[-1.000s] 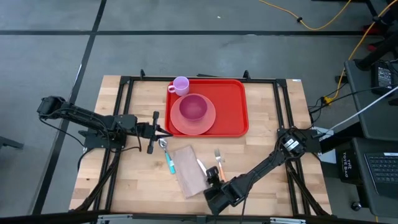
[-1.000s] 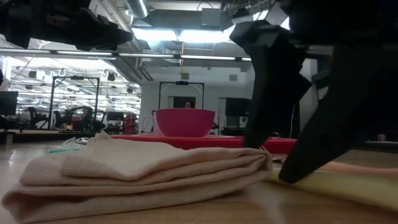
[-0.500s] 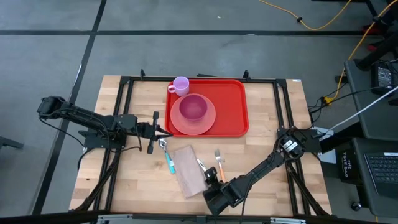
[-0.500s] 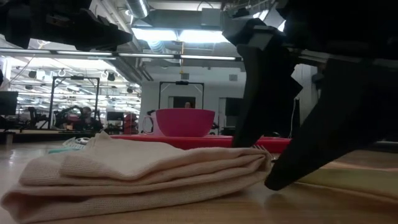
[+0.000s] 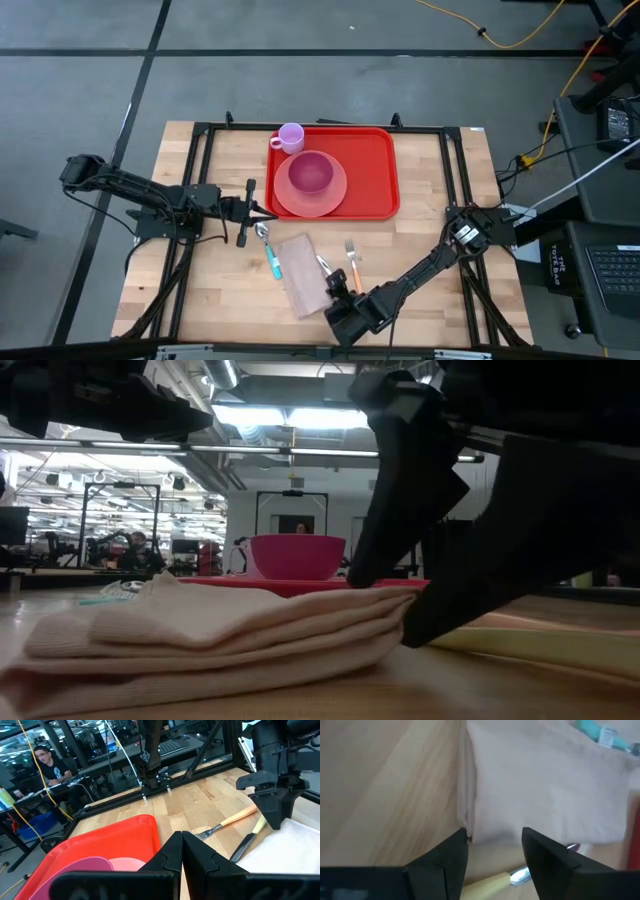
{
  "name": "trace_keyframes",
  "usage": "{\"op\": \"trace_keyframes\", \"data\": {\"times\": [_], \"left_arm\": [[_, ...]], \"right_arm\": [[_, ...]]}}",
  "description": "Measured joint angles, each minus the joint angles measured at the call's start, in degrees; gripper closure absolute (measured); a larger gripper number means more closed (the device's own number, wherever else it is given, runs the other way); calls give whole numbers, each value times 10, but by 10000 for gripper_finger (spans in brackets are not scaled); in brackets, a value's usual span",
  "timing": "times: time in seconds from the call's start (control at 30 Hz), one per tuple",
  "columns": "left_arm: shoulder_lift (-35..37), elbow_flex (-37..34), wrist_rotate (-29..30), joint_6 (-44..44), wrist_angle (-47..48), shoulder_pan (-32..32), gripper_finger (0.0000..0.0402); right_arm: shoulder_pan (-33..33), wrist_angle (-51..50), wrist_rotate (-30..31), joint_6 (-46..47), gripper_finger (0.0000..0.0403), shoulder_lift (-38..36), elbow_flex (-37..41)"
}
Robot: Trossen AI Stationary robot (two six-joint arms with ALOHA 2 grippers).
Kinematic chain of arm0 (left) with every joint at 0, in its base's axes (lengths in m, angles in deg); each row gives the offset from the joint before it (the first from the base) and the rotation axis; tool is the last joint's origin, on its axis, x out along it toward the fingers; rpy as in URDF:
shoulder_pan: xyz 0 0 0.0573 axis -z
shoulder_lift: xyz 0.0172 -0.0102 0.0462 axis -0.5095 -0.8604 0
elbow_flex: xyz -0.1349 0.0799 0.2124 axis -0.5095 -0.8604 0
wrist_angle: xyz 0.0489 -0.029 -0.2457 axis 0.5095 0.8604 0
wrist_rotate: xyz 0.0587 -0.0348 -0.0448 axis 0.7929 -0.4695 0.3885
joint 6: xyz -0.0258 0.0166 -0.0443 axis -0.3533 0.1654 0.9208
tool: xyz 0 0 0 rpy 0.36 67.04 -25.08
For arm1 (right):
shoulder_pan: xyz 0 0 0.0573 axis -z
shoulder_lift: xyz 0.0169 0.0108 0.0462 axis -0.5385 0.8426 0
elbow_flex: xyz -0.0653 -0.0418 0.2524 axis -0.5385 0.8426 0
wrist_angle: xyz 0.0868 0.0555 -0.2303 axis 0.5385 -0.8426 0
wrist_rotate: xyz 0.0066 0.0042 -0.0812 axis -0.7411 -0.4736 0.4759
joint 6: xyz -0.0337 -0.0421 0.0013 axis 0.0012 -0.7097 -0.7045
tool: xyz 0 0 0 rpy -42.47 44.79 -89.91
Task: Set up tray
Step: Put the light brown table napkin to the right side of the plate on the tray
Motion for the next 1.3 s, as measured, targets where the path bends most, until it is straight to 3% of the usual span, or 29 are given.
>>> {"op": "trace_keyframes", "data": {"times": [0.43,1.3], "left_arm": [[0,0,0,0,0,0,398],[0,0,0,0,3,0,398]], "right_arm": [[0,2,-50,12,215,0,0],[-2,11,48,-78,215,23,0]]}}
